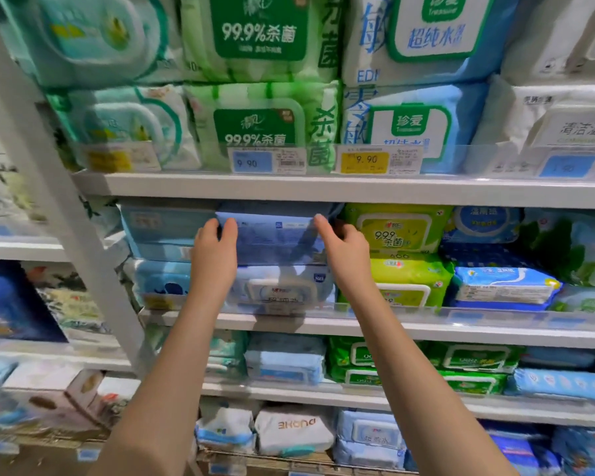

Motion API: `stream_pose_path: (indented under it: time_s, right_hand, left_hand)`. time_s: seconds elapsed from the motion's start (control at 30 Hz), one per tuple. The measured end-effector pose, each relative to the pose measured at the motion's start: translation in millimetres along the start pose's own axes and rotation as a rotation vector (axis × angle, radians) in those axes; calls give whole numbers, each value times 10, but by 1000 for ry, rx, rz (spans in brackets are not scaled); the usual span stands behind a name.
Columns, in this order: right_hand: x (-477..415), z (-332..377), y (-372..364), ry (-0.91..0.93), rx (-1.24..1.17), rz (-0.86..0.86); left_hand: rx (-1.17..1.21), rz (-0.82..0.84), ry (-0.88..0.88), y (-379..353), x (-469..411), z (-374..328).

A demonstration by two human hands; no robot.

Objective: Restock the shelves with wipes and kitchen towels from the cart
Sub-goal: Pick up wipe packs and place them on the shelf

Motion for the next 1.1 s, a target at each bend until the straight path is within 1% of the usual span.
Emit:
stream_pose_path:
  time_s: [0.13, 0.27, 0.4, 0.5, 0.6, 0.67, 0.73, 0.93, 1.1]
  right_hand:
    - [29, -8, -25, -25, -66, -67]
    - [127, -31, -56, 32, -113, -78]
    - [238, -38, -51, 75, -180, -76]
    - [260, -76, -48, 54, -234, -90]
    - [297, -104, -54, 21, -258, -61]
    - [314, -86, -35, 16, -271, -26]
    - [326, -45, -8, 19, -280, 9]
    - [443, -3, 57, 38, -302, 55]
    - [544, -64, 127, -3, -329, 56]
  left_hand:
    - [18, -11, 8, 42, -50, -47]
    - [103, -13, 1, 76, -114, 7]
    - [231, 115, 51, 105, -124, 135]
    - [337, 187, 76, 113, -58, 238]
    - [382, 244, 75, 127, 18, 273]
    - [370, 297, 72, 134, 46, 240]
    - [354, 312, 77, 160, 45, 220]
    - [257, 248, 68, 243, 110, 219]
    - [158, 203, -45, 303, 223, 161]
Point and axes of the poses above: each hand's wrist, its own x-axis away from the middle knuckle, its own y-axis out of the back of the hand, z = x × y, the point moved 4 cm from there along -x, towards the middle knuckle, and after that the axes turned 5 degrees about x, right-handed, at the moved point
